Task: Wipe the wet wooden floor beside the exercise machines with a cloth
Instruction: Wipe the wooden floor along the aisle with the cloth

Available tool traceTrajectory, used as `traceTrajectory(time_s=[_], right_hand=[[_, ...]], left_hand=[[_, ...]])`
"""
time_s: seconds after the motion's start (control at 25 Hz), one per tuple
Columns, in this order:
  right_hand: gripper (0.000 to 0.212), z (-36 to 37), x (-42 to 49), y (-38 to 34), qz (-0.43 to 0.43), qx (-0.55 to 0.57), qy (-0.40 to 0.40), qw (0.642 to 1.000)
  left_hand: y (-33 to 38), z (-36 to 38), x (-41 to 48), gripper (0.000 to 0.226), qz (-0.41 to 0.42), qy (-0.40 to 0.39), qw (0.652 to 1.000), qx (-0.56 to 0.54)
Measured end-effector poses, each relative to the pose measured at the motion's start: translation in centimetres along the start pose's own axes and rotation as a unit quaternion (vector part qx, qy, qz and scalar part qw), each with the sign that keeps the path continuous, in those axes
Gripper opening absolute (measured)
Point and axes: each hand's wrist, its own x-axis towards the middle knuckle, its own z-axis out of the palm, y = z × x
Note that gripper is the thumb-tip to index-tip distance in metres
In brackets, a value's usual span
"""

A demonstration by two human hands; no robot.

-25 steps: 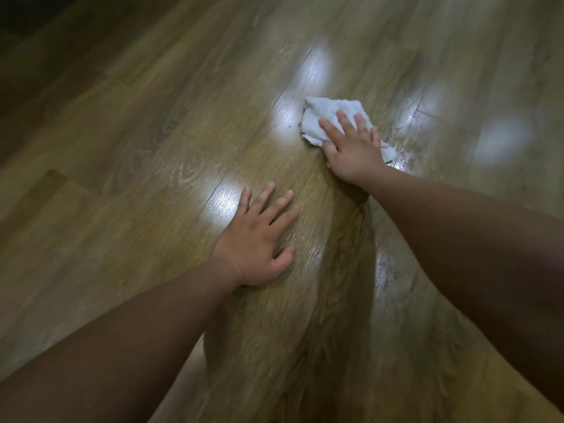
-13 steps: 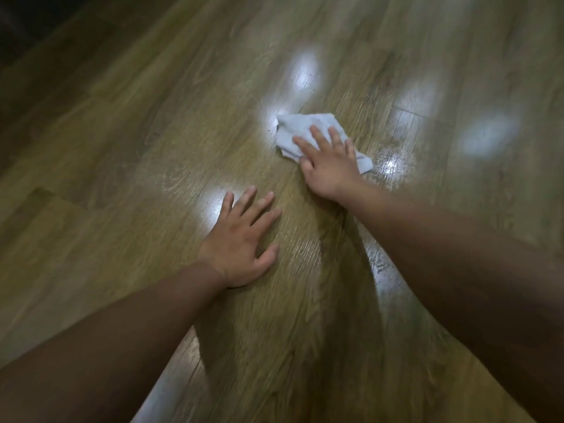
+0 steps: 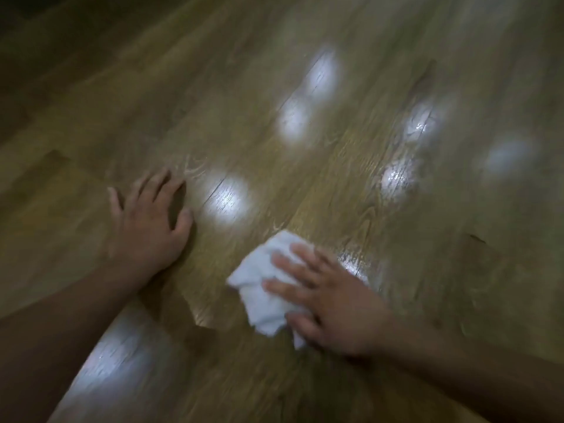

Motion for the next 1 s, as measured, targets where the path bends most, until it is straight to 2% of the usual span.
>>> traceTrajectory(time_s=[0.08, 0.2, 0.28, 0.32, 0.36, 0.44, 0.52, 0.6, 0.68, 0.72, 0.88, 1.0], right_hand=[[0.063, -1.3, 4.4, 7.2, 0.107, -0.018, 0.022, 0.994], [0.074, -4.1, 11.9, 17.6, 0.292, -0.017, 0.021, 0.956], [0.062, -5.2, 16.2, 19.2, 0.411, 0.033, 0.031, 0.911], [0.058, -5.1, 17.6, 18.2, 0.447, 0.047, 0.043, 0.892], [0.057, -4.5, 18.3, 16.4, 0.453, 0.047, 0.058, 0.888], [0.059, -2.7, 17.2, 10.9, 0.388, -0.004, 0.091, 0.917], [0.058, -1.2, 13.4, 4.0, 0.262, -0.015, 0.096, 0.96], [0.054, 0.8, 8.6, -3.5, 0.117, -0.021, 0.076, 0.99], [0.054, 2.5, 5.1, -9.5, 0.002, -0.018, 0.04, 0.999], [0.054, 2.8, 4.3, -10.9, -0.019, -0.02, 0.03, 0.999], [0.059, 3.1, 4.3, -10.8, 0.005, -0.024, 0.027, 0.999], [0.061, 3.2, 4.0, -11.1, -0.014, -0.041, 0.013, 0.999]], left_hand=[[0.3, 0.0, 0.0, 0.057, 0.003, -0.002, 1.0, 0.003], [0.6, -0.2, 0.4, 0.054, 0.019, 0.001, 1.0, 0.021], [0.5, 0.0, 0.4, 0.053, 0.019, -0.01, 0.999, 0.024], [0.6, 0.1, 0.4, 0.054, 0.017, -0.013, 0.999, 0.027], [0.7, 0.1, 0.4, 0.055, 0.013, -0.017, 0.999, 0.032], [0.6, -0.1, 0.6, 0.058, 0.008, -0.026, 0.999, 0.042], [0.6, -0.2, 0.5, 0.059, 0.012, -0.038, 0.998, 0.053], [0.7, -0.2, 0.6, 0.06, 0.016, -0.043, 0.997, 0.055], [0.7, -0.4, 0.7, 0.059, 0.012, -0.049, 0.997, 0.058], [0.7, -0.4, 0.7, 0.059, 0.009, -0.051, 0.997, 0.059], [0.7, -0.4, 0.8, 0.061, 0.016, -0.058, 0.996, 0.059], [0.4, -1.0, 0.7, 0.066, 0.016, -0.059, 0.997, 0.039]])
